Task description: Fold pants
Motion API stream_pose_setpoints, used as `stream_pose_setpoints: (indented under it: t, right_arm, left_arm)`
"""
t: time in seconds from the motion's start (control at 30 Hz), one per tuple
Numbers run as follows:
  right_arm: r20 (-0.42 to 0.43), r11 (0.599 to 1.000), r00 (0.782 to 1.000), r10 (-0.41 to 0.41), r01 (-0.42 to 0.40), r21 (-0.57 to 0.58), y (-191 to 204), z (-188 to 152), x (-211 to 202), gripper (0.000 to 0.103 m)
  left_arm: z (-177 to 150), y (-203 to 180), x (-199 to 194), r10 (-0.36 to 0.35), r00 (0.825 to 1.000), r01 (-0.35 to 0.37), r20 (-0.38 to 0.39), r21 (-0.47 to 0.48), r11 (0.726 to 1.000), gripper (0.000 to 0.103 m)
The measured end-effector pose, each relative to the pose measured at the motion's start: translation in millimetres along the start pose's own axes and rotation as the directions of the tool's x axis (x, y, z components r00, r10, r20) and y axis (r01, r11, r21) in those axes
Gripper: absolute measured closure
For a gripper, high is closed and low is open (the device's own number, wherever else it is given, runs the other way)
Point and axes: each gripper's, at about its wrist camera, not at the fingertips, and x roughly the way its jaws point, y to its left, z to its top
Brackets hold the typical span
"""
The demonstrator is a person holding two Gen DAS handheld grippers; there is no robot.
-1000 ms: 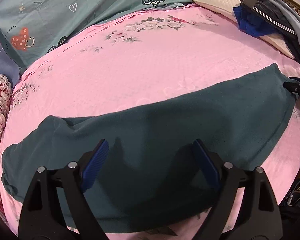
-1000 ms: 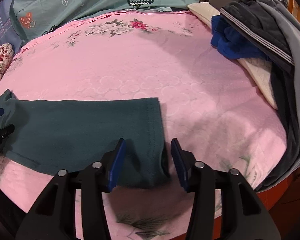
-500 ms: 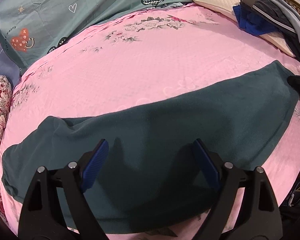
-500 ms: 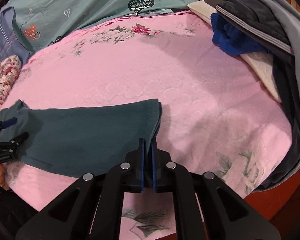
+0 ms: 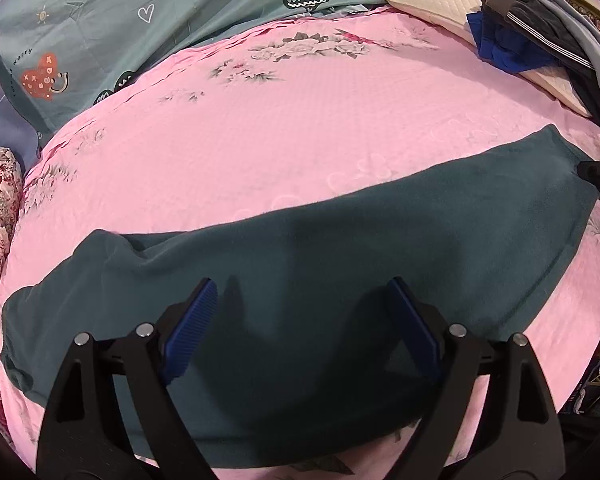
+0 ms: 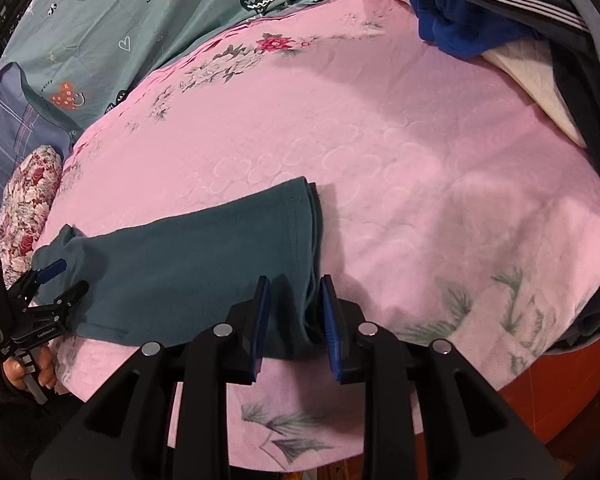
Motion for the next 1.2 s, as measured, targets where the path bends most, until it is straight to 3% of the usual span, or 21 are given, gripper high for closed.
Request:
stream_pose_setpoints:
  t: [0.13, 0.33, 0.43, 0.7, 0.9, 1.1, 1.17, 1.2]
  right_arm:
    - [-0.010, 1.000, 1.000, 0.009, -0.008, 0.016, 2.3, 4.7, 1.1, 0.097]
    - [0.034, 0.986, 0.991, 0.133, -0.136, 0.102, -0.3, 11.5, -19.4, 0.097]
    - [0.054, 0.979, 0.982, 0.180, -0.184, 0.083, 20.4, 21.1, -34.5, 0.097]
    - [-0.019, 0.951, 0.960, 0.279, -0.279, -0.131, 159.3, 50.0, -39.8, 0.097]
    - [-0.165, 0.889, 0.940, 0.299, -0.337, -0.309, 290.8, 38.7, 17.0, 0.097]
    - [-0.324, 0.842, 0.916, 0.235, -0.358, -0.403, 380.4, 0.3, 100.0, 0.097]
    - [-0.358, 0.835, 0.917, 0.175, -0.330, -0.440, 396.3, -12.4, 125.2, 0.090]
    - [-0.385, 0.831, 0.911, 0.146, -0.324, -0.452, 401.3, -18.0, 135.0, 0.082]
  left_arm:
    - [-0.6, 0.3, -0.1, -0.002, 1.000, 0.002, 0.000, -0.002, 1.000, 0.015]
    - [-0.7, 2.6, -1.4, -0.016, 1.000, 0.016, 0.003, -0.016, 1.000, 0.015]
    - [-1.5, 8.3, -8.6, -0.008, 1.000, 0.008, 0.028, -0.020, 1.000, 0.015]
    - [-15.4, 58.3, -33.3, 0.040, 0.998, -0.036, 0.055, -0.070, 0.997, 0.015]
    - [-43.2, 121.2, -51.4, 0.142, 0.989, -0.133, 0.049, -0.146, 0.980, 0.015]
    - [-78.6, 178.0, -55.5, 0.203, 0.979, -0.198, -0.009, -0.252, 0.947, 0.015]
    - [-86.8, 188.2, -54.6, 0.211, 0.977, -0.209, -0.023, -0.270, 0.940, 0.015]
    - [-89.5, 191.5, -53.9, 0.211, 0.977, -0.210, -0.028, -0.276, 0.938, 0.015]
